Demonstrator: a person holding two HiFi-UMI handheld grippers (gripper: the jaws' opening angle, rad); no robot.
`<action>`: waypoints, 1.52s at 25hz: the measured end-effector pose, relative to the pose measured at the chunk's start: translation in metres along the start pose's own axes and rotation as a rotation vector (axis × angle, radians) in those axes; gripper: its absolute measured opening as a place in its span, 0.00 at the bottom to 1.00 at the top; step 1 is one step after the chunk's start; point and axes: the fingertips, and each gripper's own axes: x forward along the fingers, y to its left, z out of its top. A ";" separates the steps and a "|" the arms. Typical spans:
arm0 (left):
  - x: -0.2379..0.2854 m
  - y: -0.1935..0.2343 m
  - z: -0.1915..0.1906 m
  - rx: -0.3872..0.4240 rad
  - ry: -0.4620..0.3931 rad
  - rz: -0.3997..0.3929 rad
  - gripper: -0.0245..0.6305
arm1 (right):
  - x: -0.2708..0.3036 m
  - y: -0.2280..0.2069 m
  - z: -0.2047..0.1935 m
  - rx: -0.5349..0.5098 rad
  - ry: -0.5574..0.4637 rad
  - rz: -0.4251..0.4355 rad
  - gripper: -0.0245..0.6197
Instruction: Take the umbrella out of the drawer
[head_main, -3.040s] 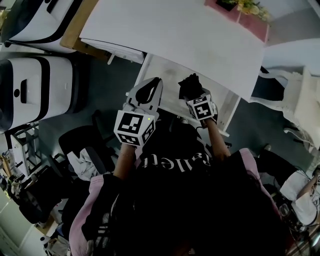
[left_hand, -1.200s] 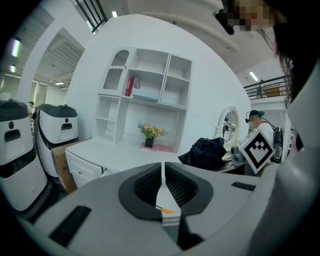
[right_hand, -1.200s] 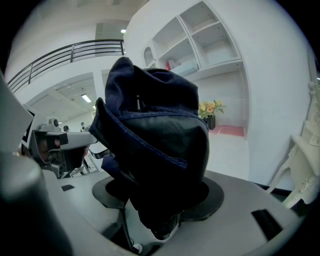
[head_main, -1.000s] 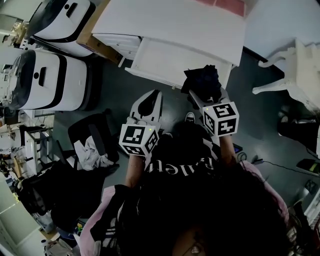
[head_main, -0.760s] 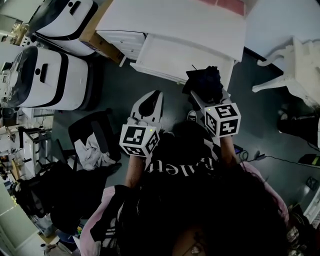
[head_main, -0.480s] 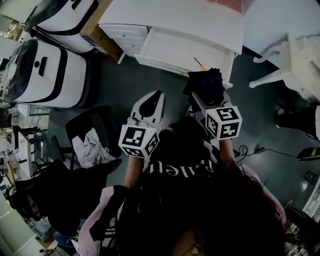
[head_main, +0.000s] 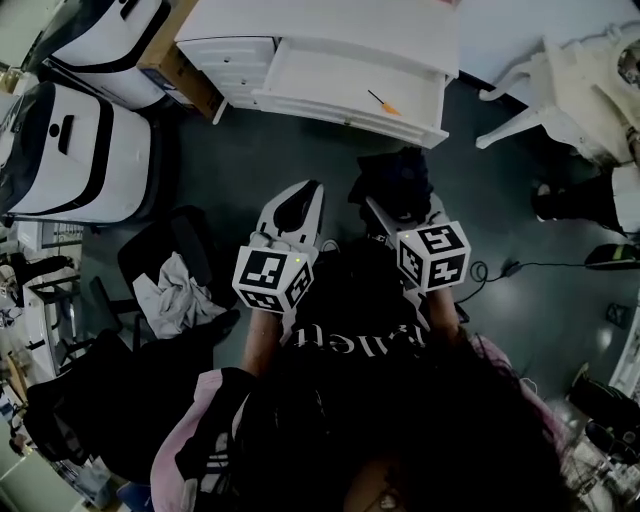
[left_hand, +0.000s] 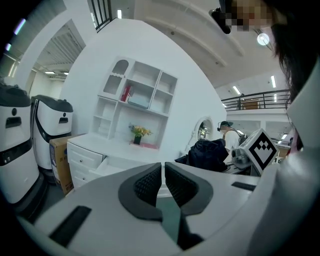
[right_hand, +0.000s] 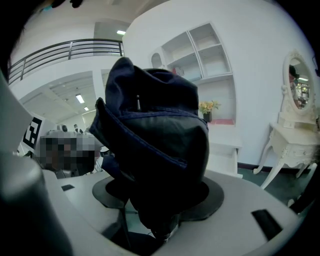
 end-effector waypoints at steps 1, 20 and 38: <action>-0.002 -0.004 -0.001 0.000 -0.002 -0.006 0.08 | -0.004 0.002 -0.003 -0.001 0.003 -0.002 0.49; -0.021 -0.087 -0.007 0.024 -0.005 -0.051 0.08 | -0.074 -0.002 -0.037 0.009 0.004 0.005 0.49; -0.006 -0.125 -0.002 0.056 -0.013 -0.073 0.08 | -0.102 -0.028 -0.046 0.022 -0.004 -0.008 0.49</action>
